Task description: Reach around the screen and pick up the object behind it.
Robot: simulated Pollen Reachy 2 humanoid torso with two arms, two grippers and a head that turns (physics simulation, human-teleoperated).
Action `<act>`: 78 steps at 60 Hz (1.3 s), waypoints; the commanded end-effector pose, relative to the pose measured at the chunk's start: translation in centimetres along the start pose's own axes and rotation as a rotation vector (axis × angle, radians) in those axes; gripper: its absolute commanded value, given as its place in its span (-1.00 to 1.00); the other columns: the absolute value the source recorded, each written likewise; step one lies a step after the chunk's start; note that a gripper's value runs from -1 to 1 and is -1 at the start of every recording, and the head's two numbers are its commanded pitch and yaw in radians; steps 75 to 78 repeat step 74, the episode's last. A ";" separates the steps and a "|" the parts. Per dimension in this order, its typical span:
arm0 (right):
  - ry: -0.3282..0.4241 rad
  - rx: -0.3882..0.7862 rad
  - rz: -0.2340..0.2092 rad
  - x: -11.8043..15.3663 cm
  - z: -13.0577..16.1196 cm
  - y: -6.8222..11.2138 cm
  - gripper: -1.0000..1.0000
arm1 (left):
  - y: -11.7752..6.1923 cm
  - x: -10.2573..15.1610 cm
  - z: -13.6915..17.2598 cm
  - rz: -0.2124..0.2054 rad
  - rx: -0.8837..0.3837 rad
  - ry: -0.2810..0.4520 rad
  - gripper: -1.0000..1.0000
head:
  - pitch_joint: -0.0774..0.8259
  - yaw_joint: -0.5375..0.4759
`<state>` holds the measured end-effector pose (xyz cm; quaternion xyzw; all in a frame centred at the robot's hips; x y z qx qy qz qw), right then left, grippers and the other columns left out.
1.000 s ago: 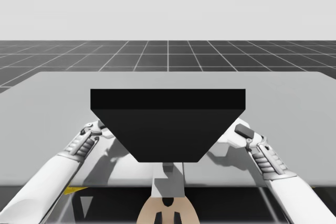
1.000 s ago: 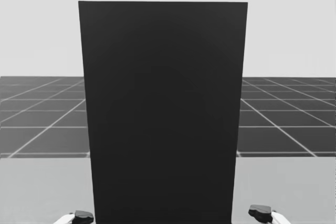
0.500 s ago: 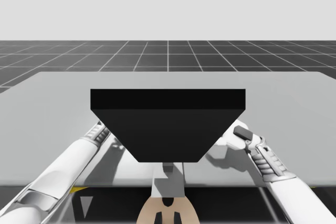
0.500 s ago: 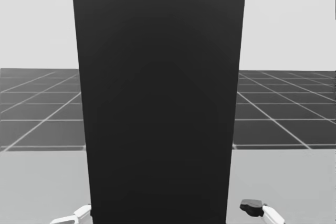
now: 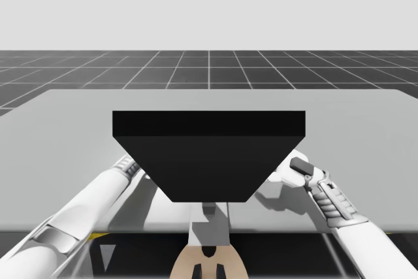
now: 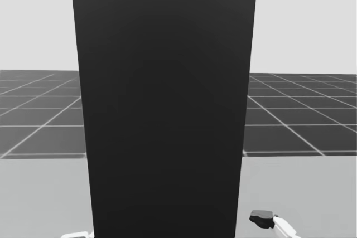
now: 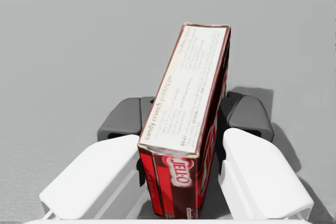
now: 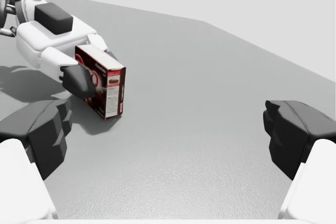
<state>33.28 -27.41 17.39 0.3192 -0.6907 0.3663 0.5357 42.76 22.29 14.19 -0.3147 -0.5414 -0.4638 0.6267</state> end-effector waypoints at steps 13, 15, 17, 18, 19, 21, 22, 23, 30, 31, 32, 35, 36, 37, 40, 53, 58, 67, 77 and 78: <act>0.004 -0.003 0.001 0.0 0.0 0.0 -1.00 | 0.5 -0.5 8.2 0.064 0.101 -0.014 1.00 | -0.61 -0.01; 0.003 -0.003 0.001 0.0 0.0 0.0 -1.00 | 0.6 -0.4 8.9 0.062 0.117 -0.017 1.00 | -0.61 -0.01; 0.002 -0.003 0.001 0.0 0.0 0.0 -1.00 | 0.8 -0.4 10.3 0.057 0.154 -0.019 1.00 | -0.61 0.00; 0.002 -0.003 0.001 0.0 0.0 0.0 -1.00 | 0.9 -0.4 10.7 0.056 0.164 -0.019 1.00 | -0.62 0.00; 0.000 -0.003 0.001 0.1 0.0 0.0 -1.00 | 1.0 -0.3 11.8 0.055 0.193 -0.025 1.00 | -0.62 0.00; -0.001 -0.003 0.001 0.1 0.0 0.0 -1.00 | 1.2 -0.3 12.6 0.060 0.209 -0.031 1.00 | -0.62 0.01; -0.001 -0.004 0.001 0.1 0.0 0.0 -1.00 | 1.2 -0.3 12.9 0.060 0.219 -0.033 1.00 | -0.62 0.01; -0.002 -0.004 0.001 0.1 0.0 0.0 -1.00 | 1.5 -0.4 14.0 0.055 0.252 -0.033 1.00 | -0.63 0.01; -0.003 -0.004 0.002 0.2 0.0 0.0 -1.00 | 2.4 -0.3 17.3 0.055 0.363 -0.041 1.00 | -0.64 0.01; -0.003 -0.004 0.002 0.2 0.0 0.0 -1.00 | 2.7 -0.1 18.4 0.060 0.398 -0.053 1.00 | -0.64 0.01; -0.003 -0.004 0.002 0.2 0.0 0.0 -1.00 | 2.8 -0.1 18.7 0.060 0.410 -0.057 1.00 | -0.64 0.01; -0.004 -0.004 0.003 0.2 0.0 0.0 -1.00 | 3.4 0.3 20.1 0.061 0.465 -0.068 1.00 | -0.65 0.01; -0.004 -0.004 0.003 0.2 0.0 0.0 -1.00 | 3.5 0.4 20.4 0.060 0.476 -0.069 1.00 | -0.65 0.01; -0.004 -0.004 0.003 0.2 0.0 0.0 -1.00 | 3.6 0.5 20.6 0.061 0.484 -0.071 1.00 | -0.65 0.01; -0.004 -0.004 0.003 0.2 0.0 0.0 -1.00 | 4.1 1.2 21.6 0.042 0.534 -0.075 1.00 | -0.65 0.01; -0.007 -0.008 0.005 0.3 0.0 0.0 -1.00 | 5.7 6.6 24.0 -0.029 0.673 -0.176 1.00 | -0.66 0.01; -0.007 -0.007 0.005 0.3 -0.1 0.1 -1.00 | 5.8 8.8 24.2 -0.062 0.694 -0.208 1.00 | -0.66 0.01; -0.008 -0.011 0.006 0.3 -0.1 0.1 -1.00 | 5.3 13.9 23.9 -0.154 0.710 -0.253 1.00 | -0.66 0.01; 0.008 -0.058 0.003 0.1 -0.3 -0.2 -1.00 | 4.3 17.3 23.1 -0.219 0.697 -0.284 1.00 | -0.66 0.00; 0.008 -0.058 0.003 0.1 -0.3 -0.2 -1.00 | 4.3 17.3 23.1 -0.219 0.697 -0.284 1.00 | -0.66 0.00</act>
